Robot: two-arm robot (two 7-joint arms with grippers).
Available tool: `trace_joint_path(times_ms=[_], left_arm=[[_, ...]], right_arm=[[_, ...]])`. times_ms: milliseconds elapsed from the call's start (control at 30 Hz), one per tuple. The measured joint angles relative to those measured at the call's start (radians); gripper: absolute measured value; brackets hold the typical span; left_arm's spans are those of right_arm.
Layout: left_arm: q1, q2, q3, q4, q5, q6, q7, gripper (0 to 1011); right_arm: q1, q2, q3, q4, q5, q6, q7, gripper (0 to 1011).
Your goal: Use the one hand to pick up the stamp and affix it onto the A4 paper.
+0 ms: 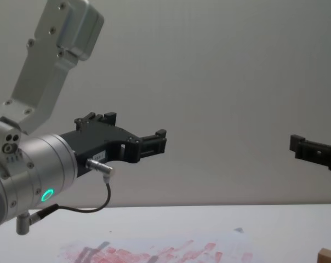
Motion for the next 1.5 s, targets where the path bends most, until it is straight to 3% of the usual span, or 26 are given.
trace_joint_path(times_ms=[1133, 1500], left_arm=[[0.000, 0.000, 0.000, 0.000, 0.000, 0.000, 0.000, 1001], [0.000, 0.000, 0.000, 0.000, 0.000, 0.000, 0.000, 1001]], right_arm=[[-0.001, 0.000, 0.000, 0.000, 0.000, 0.002, 0.000, 1001], [-0.037, 0.017, 0.004, -0.039, 0.009, 0.069, -0.024, 1001]])
